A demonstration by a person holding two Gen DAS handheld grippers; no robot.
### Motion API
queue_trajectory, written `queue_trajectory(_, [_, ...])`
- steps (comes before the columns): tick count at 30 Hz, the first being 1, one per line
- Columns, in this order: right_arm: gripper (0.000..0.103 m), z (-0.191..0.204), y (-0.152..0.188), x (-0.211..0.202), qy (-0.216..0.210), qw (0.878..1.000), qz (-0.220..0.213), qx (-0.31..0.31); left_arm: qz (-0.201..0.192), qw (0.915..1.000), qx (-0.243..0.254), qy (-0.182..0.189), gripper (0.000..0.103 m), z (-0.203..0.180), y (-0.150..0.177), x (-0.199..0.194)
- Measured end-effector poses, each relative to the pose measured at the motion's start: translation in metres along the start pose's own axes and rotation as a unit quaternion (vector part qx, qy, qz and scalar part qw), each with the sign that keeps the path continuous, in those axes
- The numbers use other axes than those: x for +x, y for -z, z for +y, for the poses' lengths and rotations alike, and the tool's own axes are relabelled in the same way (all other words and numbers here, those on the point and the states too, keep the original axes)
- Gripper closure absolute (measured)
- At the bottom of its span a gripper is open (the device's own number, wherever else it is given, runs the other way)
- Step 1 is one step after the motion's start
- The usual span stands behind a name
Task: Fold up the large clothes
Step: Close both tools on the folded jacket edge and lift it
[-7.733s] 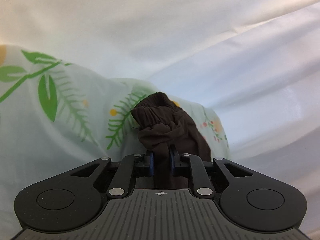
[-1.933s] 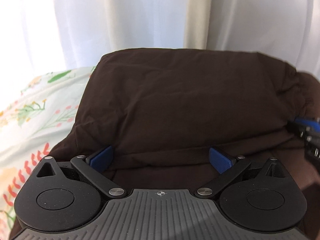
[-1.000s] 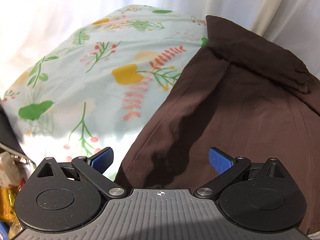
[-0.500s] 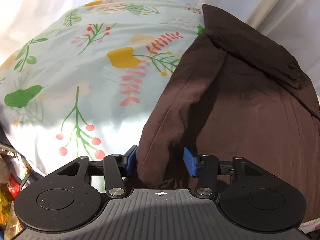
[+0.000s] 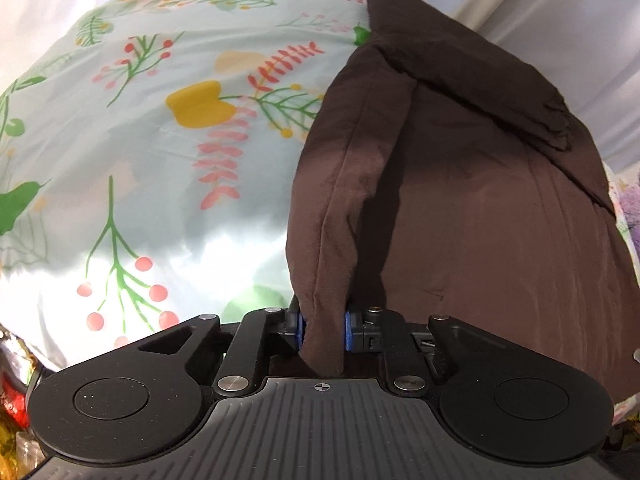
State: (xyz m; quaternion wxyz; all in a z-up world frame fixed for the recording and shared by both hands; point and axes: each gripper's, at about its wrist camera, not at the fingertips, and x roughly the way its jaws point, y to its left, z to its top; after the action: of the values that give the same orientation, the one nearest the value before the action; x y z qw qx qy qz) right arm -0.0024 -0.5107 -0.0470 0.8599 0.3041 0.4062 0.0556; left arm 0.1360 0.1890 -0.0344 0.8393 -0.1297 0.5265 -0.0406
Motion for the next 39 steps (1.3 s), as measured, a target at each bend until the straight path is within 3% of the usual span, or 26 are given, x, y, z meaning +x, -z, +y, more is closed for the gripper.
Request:
queue_trajectory(2, [0.089,0.006,-0.004,-0.004,-0.024,1.000,-0.013,0.006,-0.008,0.9999,0.011,0.009,0.088,-0.008,-0.001,-0.006])
queue_trajectory(5, [0.091,0.012,-0.008,-0.006,-0.050,0.998,-0.027,0.023,-0.029,0.9983,-0.012,0.048,0.090,-0.014,-0.005,-0.018])
queue_trajectory(8, [0.092,0.014,-0.012,-0.013,-0.090,0.993,-0.049,0.055,-0.070,0.9904,-0.051,0.108,0.091,-0.019,-0.007,-0.038])
queue_trajectory(11, [0.092,0.016,-0.020,-0.020,-0.123,0.987,-0.071,0.079,-0.108,0.9812,-0.068,0.145,0.091,-0.025,-0.011,-0.058])
queue_trajectory(24, [0.093,0.037,-0.053,-0.032,-0.159,0.973,-0.149,0.079,-0.167,0.9576,-0.123,0.200,0.091,-0.015,-0.028,-0.085])
queue_trajectory(29, [0.093,0.044,-0.063,-0.041,-0.165,0.967,-0.177,0.076,-0.196,0.9433,-0.137,0.231,0.091,-0.013,-0.030,-0.102])
queue_trajectory(34, [0.093,0.063,-0.099,-0.028,-0.165,0.963,-0.204,0.054,-0.206,0.9395,-0.132,0.240,0.091,-0.020,-0.070,-0.097])
queue_trajectory(39, [0.093,0.079,-0.155,0.000,-0.148,0.957,-0.246,0.035,-0.232,0.9299,-0.136,0.251,0.091,-0.028,-0.134,-0.082])
